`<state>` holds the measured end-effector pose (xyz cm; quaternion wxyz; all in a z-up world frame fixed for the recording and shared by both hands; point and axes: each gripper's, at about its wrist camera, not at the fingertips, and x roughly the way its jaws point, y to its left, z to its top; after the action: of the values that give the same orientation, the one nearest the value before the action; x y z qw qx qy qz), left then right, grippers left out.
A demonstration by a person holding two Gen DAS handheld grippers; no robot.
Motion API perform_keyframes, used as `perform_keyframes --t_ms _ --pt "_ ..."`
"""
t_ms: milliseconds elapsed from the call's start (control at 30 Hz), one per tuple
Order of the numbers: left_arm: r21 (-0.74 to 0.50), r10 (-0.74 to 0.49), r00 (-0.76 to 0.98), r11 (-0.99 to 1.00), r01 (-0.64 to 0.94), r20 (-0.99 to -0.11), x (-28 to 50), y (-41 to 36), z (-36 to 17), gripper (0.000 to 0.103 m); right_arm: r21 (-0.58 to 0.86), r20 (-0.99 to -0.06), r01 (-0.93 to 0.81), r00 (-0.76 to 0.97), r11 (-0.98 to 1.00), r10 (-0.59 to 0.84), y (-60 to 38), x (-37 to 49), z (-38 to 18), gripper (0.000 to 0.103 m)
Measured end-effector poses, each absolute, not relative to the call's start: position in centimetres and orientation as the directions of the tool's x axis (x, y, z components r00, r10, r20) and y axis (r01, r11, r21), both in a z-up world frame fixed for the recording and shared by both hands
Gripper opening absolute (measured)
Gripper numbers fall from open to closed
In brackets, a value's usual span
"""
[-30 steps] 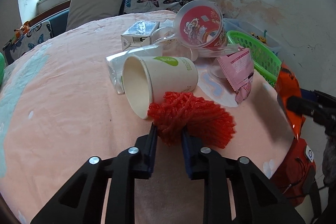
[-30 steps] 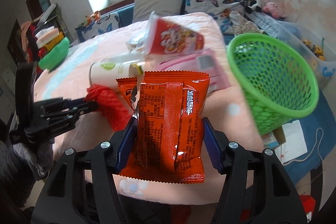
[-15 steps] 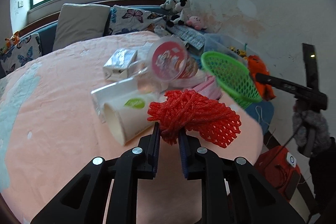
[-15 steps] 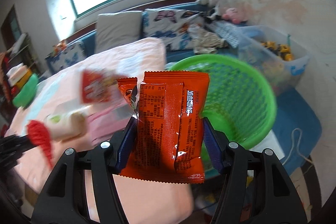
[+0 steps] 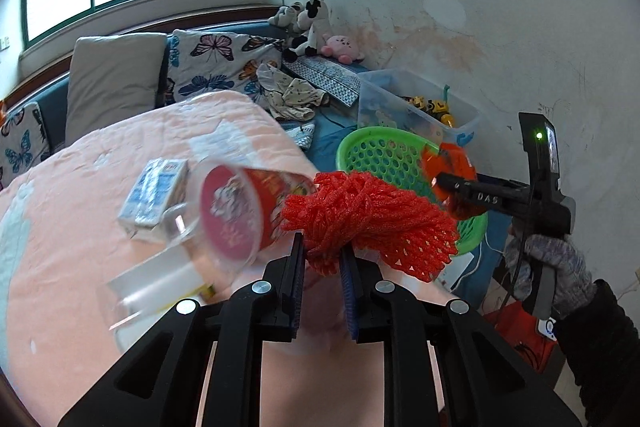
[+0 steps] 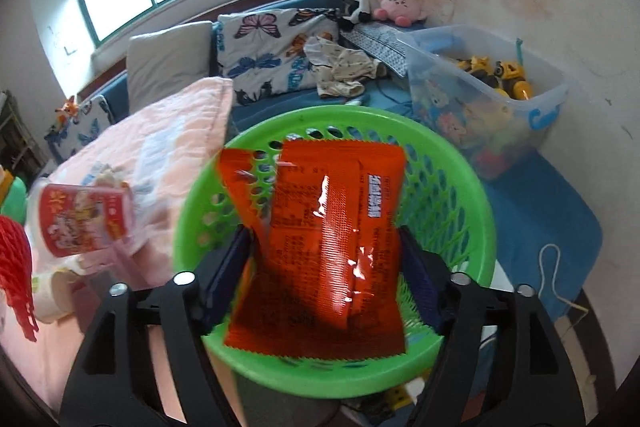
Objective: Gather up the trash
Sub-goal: 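Carry the orange wrapper over the green basket and open the right tool, then carry the red yarn tassel over the green basket and open the left tool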
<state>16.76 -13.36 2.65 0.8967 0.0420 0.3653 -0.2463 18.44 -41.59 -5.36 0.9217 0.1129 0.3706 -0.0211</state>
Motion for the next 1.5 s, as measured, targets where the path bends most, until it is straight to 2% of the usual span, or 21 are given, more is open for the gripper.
perform_keyframes --t_ms 133,600,733,800,867,900,1100,1167,1300,1367,1500 --pt "-0.099 -0.415 0.592 0.865 0.492 -0.691 18.6 -15.9 2.5 0.017 0.180 -0.685 0.138 0.728 0.974 0.023 -42.1 18.3 -5.6 0.083" --pt "-0.097 -0.400 0.493 0.841 0.532 -0.773 22.5 -23.6 -2.0 0.017 0.187 -0.660 0.189 0.751 0.964 -0.019 -44.5 13.8 -5.1 0.085" --pt "-0.092 -0.390 0.476 0.840 0.535 -0.788 22.8 -24.7 -3.0 0.021 0.201 -0.655 0.200 0.756 0.959 -0.020 -45.0 12.6 -5.1 0.085" --pt "-0.100 -0.396 0.468 0.836 0.540 -0.790 22.8 -25.0 -3.3 0.025 0.204 -0.654 0.203 0.757 0.958 -0.021 -45.1 12.3 -5.1 0.085" --pt "-0.103 -0.401 0.469 0.835 0.541 -0.786 22.7 -25.1 -3.3 0.043 0.199 -0.652 0.205 0.758 0.958 -0.026 -45.1 12.1 -5.0 0.085" --pt "-0.099 -0.404 0.480 0.835 0.541 -0.779 22.5 -25.1 -3.2 0.046 0.198 -0.652 0.207 0.758 0.958 -0.029 -45.2 12.0 -5.0 0.085" --pt "-0.110 -0.425 0.483 0.826 0.553 -0.766 21.8 -24.7 -2.3 0.048 0.202 -0.646 0.204 0.763 0.958 -0.027 -45.1 11.7 -4.7 0.085" --pt "-0.116 -0.433 0.488 0.825 0.553 -0.758 21.8 -24.6 -1.9 0.055 0.198 -0.644 0.201 0.765 0.959 -0.027 -45.0 11.7 -4.5 0.085" --pt "-0.118 -0.438 0.492 0.824 0.554 -0.753 21.8 -24.9 -1.6 0.057 0.198 -0.636 0.203 0.771 0.959 -0.031 -44.7 11.5 -4.0 0.085" --pt "-0.115 -0.434 0.496 0.828 0.549 -0.752 21.9 -24.8 -1.8 0.068 0.189 -0.636 0.207 0.770 0.960 -0.041 -44.7 11.3 -3.9 0.085" --pt "-0.121 -0.419 0.485 0.838 0.532 -0.768 22.5 -25.0 -2.8 0.069 0.186 -0.638 0.216 0.768 0.958 -0.049 -44.8 11.1 -3.8 0.085"
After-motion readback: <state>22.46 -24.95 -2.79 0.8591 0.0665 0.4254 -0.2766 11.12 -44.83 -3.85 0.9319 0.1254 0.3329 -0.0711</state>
